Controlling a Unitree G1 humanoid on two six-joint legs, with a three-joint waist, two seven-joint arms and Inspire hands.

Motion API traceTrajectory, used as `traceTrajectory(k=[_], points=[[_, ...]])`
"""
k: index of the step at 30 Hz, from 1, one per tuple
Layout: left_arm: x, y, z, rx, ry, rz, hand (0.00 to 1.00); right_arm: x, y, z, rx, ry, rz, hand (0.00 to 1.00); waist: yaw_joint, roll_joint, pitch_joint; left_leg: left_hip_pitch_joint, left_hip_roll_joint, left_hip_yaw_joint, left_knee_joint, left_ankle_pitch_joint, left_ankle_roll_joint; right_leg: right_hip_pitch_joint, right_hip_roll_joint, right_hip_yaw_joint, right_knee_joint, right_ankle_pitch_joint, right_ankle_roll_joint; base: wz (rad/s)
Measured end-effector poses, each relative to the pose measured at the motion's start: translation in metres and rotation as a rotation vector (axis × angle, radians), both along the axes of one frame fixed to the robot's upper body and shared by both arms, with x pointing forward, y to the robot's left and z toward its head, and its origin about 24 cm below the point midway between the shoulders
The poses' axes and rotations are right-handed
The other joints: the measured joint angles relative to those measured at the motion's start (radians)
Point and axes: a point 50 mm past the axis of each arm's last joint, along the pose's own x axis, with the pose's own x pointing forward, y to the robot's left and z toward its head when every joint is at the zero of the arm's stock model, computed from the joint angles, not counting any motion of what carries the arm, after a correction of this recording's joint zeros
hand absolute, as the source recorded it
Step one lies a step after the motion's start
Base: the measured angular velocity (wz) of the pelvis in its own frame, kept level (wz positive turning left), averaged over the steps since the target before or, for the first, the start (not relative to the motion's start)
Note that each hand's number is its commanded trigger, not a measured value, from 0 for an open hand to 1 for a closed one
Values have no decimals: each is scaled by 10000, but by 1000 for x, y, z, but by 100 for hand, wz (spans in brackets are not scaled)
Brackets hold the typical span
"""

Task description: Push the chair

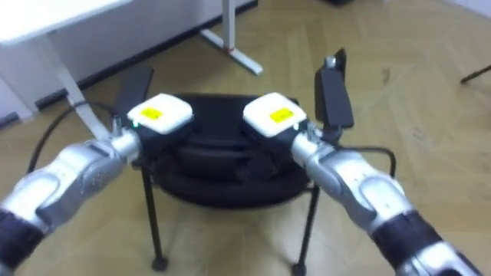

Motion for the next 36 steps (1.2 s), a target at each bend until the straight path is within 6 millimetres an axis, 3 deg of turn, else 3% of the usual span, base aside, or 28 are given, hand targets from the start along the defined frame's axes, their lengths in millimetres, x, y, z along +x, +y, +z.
traceTrajectory(k=[1, 2, 3, 5, 6, 8, 10, 11, 12, 13, 15, 16, 17, 19, 21, 22, 24, 25, 27, 28, 29, 30, 36], points=[[-1, 0, -1, -93, 45, 16, 100, -1, -1, 0, -17, -8, 3, 100, 117, 14, -9, -72, -222, 27, -711, 83, -33, 1, -10, 97, 15, -31, 3, -51], [-1, -1, -1, -150, 58, -84, 100, -3, -3, 0, -55, -74, 12, 100, 380, 77, -48, -6, -476, 78, -2306, 478, -68, -15, -15, 167, 4, -77, -46, -70], [-3, -1, -1, -239, 119, -155, 100, -5, -4, -1, -45, -71, 10, 100, 593, 45, -115, 51, -704, 53, -3165, 1373, 292, 81, 7, 360, -7, -199, -11, -64], [-4, -1, -2, -256, 152, -194, 100, -7, -5, -2, -49, -56, 14, 100, 639, -56, -234, 365, -929, 61, -3574, 1933, 600, 316, -82, 480, -170, -303, 156, -14], [-4, 0, -1, -249, 120, -135, 100, -6, -4, -1, -33, -139, 34, 100, 538, -87, -254, 471, -1071, 97, -3566, 1996, 700, 451, -208, 490, -197, -379, 278, 6], [-3, 0, 0, -292, 74, -82, 100, -5, -4, 1, 16, -249, 30, 100, 389, -127, -275, 626, -1332, 241, -3563, 1826, 894, 547, -508, 490, 44, -514, 520, 6], [-3, 0, 2, -402, 23, -57, 100, -4, -4, 5, -1, -382, 56, 100, 225, -155, -270, 723, -1559, 361, -3436, 1599, 1055, 215, -891, 477, 1224, -626, 786, 3], [-2, 0, 3, -458, 20, -13, 100, -3, -4, 6, -23, -408, 66, 100, 186, -198, -251, 841, -1654, 455, -3386, 1364, 1128, -267, -1188, 482, 2516, -488, 1042, -9], [-2, -1, 3, -457, 30, -2, 100, -3, -4, 6, -42, -357, 57, 100, 173, -298, -244, 1073, -1757, 572, -3374, 1162, 1218, -796, -1501, 595, 3876, -40, 1536, -9], [-3, -1, 2, -440, 52, -11, 100, -3, -5, 5, -47, -305, 45, 100, 154, -321, -229, 1204, -1808, 575, -3363, 1069, 1259, -984, -1634, 618, 4445, 279, 1560, -3], [-4, -3, -2, -329, 185, -68, 100, -5, -6, -1, -58, -51, 102, 100, 9, -291, -201, 1754, -1854, 484, -3242, 594, 1386, -1786, -1791, 819, 6333, 2219, 1578, 0], [-4, -3, -1, -323, 188, -79, 100, -5, -6, -1, -44, -29, 115, 100, -39, -284, -196, 1824, -1850, 443, -3190, 492, 1412, -1989, -1807, 868, 6711, 2628, 1607, 0], [-5, -2, -1, -325, 147, -142, 100, -5, -7, -1, 48, -1, 103, 100, -114, -257, -187, 1869, -1844, 379, -3075, 308, 1460, -2462, -1905, 877, 7356, 2908, 1631, 7], [-4, -3, 1, -386, 13, -146, 100, -5, -8, -1, 258, -26, 70, 100, -187, -103, -105, 1946, -1754, 324, -2874, 23, 1512, -3109, -1894, 905, 7977, 2709, 1572, 4], [-4, -1, 2, -351, -31, -210, 100, -5, -8, -1, 459, -117, 115, 100, -147, 103, 4, 2249, -1678, 333, -2866, -278, 1515, -3718, -1899, 928, 7539, 2170, 1566, -14], [-4, 0, 2, -352, -44, -230, 100, -6, -8, -1, 522, -118, 114, 100, -156, 111, 3, 2313, -1681, 334, -2869, -338, 1520, -3838, -1887, 943, 7220, 2016, 1572, -5], [-4, 1, 2, -362, -60, -255, 100, -8, -8, -3, 657, -100, 97, 100, -179, 112, 5, 2600, -1670, 324, -2856, -606, 1500, -4003, -1761, 945, 5235, 1577, 1478, 0], [-4, 1, 2, -365, -75, -255, 100, -8, -8, -3, 678, -121, 95, 100, -204, 112, 2, 2655, -1670, 293, -2870, -656, 1489, -4017, -1715, 917, 4625, 1544, 1482, 6], [-4, 1, 2, -360, -95, -251, 100, -9, -9, -4, 789, -159, 51, 100, -363, 103, -34, 2876, -1670, 8, -2987, -783, 1399, -3777, -1361, 887, 1665, 1787, 1349, 26], [-4, 1, 3, -359, -103, -253, 100, -9, -9, -4, 829, -145, 37, 100, -380, 90, -44, 2937, -1672, -43, -3029, -821, 1368, -3690, -1265, 870, 1003, 2013, 1306, 35], [-4, 1, 2, -345, -92, -251, 100, -10, -9, -4, 854, -113, 36, 100, -497, 114, -115, 2993, -1642, -230, -3035, -919, 1282, -3464, -1072, 889, 267, 2814, 1096, 35], [-4, 1, 2, -344, -65, -233, 100, -10, -9, -5, 846, -89, 28, 100, -612, 195, -164, 3074, -1507, -393, -3097, -995, 1182, -3218, -936, 917, 66, 3231, 911, 27], [-1, 1, 7, -142, -331, -248, 100, -5, -6, -1, 564, -188, 33, 100, -554, 291, -220, 3489, -833, -439, -3580, -1210, 790, -2742, -193, 668, -555, 3080, 605, -3]])
